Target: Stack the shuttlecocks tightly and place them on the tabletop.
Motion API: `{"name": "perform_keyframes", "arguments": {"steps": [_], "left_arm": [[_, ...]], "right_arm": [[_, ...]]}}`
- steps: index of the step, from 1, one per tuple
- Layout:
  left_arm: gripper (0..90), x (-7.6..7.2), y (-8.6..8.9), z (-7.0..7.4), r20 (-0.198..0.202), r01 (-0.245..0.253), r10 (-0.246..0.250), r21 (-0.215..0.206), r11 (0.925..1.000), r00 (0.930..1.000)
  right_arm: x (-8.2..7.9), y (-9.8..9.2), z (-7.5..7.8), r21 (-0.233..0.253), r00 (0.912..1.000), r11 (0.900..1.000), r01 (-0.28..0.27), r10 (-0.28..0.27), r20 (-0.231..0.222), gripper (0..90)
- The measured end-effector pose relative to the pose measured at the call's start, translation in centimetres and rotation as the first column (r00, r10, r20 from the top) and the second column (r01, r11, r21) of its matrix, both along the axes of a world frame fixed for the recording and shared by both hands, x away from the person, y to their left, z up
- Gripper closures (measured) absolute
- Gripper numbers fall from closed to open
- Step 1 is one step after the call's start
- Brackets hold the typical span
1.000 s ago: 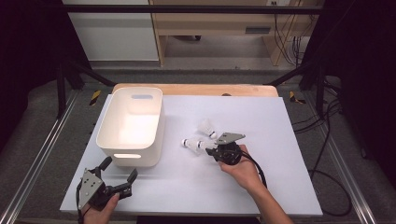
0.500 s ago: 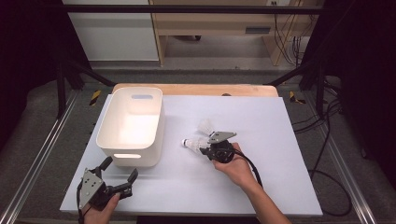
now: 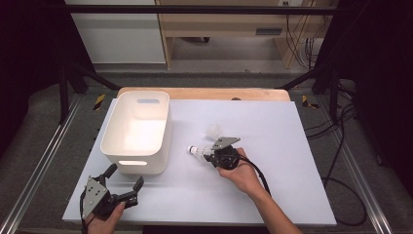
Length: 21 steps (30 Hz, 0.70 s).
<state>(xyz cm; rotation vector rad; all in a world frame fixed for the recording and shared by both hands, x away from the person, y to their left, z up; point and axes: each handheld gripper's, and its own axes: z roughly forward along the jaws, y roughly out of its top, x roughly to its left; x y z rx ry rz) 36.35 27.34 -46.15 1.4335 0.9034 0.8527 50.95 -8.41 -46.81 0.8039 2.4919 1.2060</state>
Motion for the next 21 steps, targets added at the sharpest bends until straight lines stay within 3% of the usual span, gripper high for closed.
{"name": "perform_keyframes", "arguments": {"steps": [21], "left_arm": [[1.2,0.03,-0.28,-0.09,-0.002,0.007,-0.006,0.004,1.0,1.0]], "right_arm": [[0.26,0.78,-0.35,0.013,0.9999,1.0,-0.015,0.015,-0.004,87.2]]}}
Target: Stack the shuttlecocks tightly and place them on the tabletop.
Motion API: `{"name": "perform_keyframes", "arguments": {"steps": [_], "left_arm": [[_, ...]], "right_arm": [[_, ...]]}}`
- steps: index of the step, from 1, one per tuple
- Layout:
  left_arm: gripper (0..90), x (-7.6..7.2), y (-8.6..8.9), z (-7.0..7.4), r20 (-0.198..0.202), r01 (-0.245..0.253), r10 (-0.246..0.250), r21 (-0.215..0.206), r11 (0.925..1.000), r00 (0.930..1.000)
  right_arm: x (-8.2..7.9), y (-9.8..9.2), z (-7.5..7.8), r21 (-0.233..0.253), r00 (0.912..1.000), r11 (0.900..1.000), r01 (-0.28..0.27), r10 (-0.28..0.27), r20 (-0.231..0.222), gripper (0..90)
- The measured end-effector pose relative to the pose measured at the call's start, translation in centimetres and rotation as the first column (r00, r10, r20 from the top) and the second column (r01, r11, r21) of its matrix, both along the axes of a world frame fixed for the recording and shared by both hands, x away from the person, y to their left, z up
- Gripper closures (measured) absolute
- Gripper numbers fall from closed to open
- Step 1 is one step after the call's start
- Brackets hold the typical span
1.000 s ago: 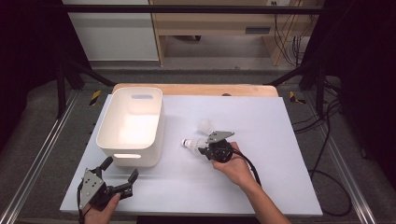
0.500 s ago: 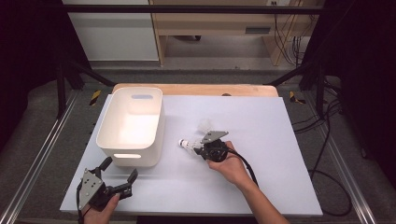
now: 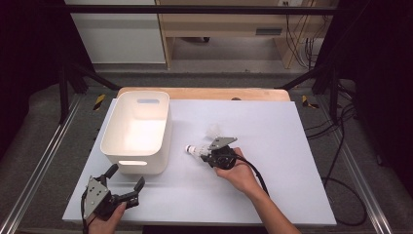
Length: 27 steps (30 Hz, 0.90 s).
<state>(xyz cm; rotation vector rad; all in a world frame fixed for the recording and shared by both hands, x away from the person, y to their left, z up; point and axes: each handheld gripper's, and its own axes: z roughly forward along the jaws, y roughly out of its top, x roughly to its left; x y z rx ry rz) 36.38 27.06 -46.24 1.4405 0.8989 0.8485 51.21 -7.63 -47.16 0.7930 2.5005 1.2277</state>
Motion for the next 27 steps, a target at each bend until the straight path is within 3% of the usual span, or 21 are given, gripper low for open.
{"name": "perform_keyframes", "arguments": {"steps": [12,27], "left_arm": [[1.2,0.0,0.0,0.0,0.0,0.002,-0.002,-0.001,1.0,1.0],[1.3,0.0,0.3,0.0,-0.001,-0.007,0.007,-0.001,1.0,1.0]], "right_arm": [[-0.3,0.1,0.0,-0.02,0.9999,1.0,0.013,-0.013,0.001,72.7],[-1.1,-0.1,0.6,-0.043,0.9998,0.999,0.021,-0.022,-0.005,61.3]]}}
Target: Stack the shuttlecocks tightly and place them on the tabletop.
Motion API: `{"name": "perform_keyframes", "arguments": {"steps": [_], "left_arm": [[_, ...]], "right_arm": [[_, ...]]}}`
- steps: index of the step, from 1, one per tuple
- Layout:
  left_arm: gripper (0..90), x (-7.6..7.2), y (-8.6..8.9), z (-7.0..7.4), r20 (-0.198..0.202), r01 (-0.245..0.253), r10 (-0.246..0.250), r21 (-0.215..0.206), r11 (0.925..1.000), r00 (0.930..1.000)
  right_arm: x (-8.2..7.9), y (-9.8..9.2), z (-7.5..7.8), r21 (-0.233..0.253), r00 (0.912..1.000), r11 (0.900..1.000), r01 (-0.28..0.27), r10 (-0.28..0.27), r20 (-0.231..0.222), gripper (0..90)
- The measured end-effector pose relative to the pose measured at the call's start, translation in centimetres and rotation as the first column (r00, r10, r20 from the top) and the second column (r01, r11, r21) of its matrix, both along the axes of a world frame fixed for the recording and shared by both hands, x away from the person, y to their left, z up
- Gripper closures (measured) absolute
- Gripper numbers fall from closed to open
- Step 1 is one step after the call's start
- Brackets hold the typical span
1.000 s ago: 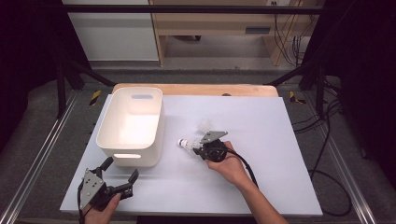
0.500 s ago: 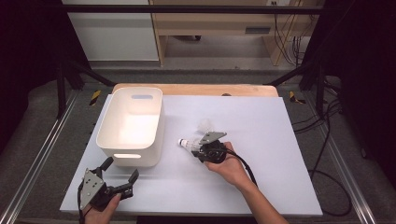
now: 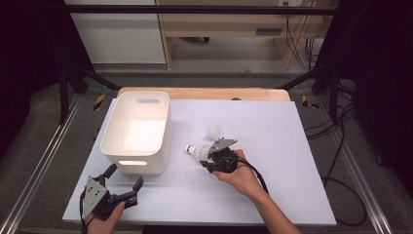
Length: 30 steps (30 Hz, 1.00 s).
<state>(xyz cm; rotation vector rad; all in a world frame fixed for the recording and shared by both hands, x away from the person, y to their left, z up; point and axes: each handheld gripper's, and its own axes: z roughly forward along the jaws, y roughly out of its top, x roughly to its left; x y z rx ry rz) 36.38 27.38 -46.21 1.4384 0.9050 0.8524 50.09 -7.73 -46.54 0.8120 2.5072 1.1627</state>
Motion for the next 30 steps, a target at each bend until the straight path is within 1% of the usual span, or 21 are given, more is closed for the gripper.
{"name": "perform_keyframes", "arguments": {"steps": [9,13,19,26,30], "left_arm": [[1.3,0.0,0.0,0.0,0.001,0.003,-0.003,0.0,1.0,1.0],[1.3,0.0,0.0,0.0,0.001,0.002,-0.002,0.0,1.0,1.0],[1.3,0.0,0.0,0.0,0.001,0.001,-0.001,-0.002,1.0,1.0],[1.3,0.0,0.0,0.0,0.001,0.001,-0.001,-0.004,1.0,1.0],[1.3,0.0,0.1,0.0,0.003,0.0,0.0,-0.008,1.0,1.0]], "right_arm": [[-0.3,0.0,0.2,-0.009,0.9999,1.0,-0.001,0.001,-0.01,55.6],[-0.3,-0.1,0.4,-0.012,0.9999,1.0,0.009,-0.009,-0.013,53.1],[-0.4,-0.4,0.5,-0.015,0.9998,1.0,0.008,-0.009,-0.018,52.2],[-1.0,-1.2,0.8,-0.002,0.9996,1.0,0.021,-0.021,-0.017,51.2],[-1.3,-1.6,0.8,-0.004,0.9995,1.0,0.023,-0.023,-0.02,50.7]]}}
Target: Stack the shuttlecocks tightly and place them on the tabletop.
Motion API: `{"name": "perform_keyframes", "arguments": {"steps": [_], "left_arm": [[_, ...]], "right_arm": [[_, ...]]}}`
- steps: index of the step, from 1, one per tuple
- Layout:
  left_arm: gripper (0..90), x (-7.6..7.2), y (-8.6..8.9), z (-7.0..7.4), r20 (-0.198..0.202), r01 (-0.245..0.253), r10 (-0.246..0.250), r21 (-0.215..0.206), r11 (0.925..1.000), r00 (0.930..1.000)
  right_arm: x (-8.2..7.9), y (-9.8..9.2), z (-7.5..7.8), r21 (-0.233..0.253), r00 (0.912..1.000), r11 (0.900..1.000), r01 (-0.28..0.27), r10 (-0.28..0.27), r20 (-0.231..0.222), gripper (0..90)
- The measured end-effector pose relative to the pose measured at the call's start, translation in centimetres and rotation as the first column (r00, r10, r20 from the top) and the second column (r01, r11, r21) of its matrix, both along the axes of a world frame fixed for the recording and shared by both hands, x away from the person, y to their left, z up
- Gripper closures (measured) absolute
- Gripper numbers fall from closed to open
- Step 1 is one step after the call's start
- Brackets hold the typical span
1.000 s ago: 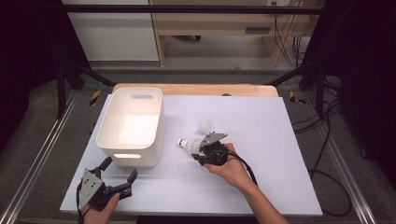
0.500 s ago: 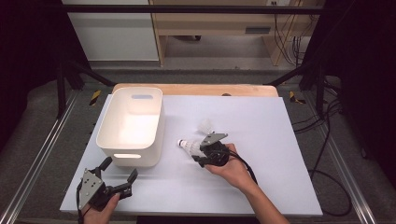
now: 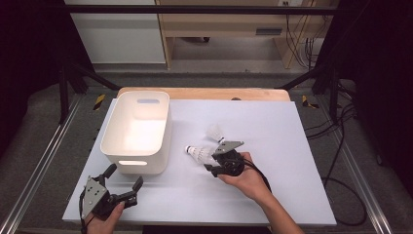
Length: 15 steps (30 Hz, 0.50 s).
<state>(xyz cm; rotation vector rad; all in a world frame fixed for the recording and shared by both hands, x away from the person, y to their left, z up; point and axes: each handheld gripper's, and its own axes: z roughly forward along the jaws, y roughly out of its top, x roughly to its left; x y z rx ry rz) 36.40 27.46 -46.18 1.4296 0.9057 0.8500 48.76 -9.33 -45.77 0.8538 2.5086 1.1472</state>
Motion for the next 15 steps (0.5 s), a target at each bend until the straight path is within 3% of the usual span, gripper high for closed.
{"name": "perform_keyframes", "arguments": {"steps": [15], "left_arm": [[0.8,0.0,0.1,0.0,0.003,-0.005,0.005,-0.005,1.0,1.0]], "right_arm": [[-0.5,-1.6,0.9,0.021,0.9996,0.999,0.026,-0.026,0.007,47.8]]}}
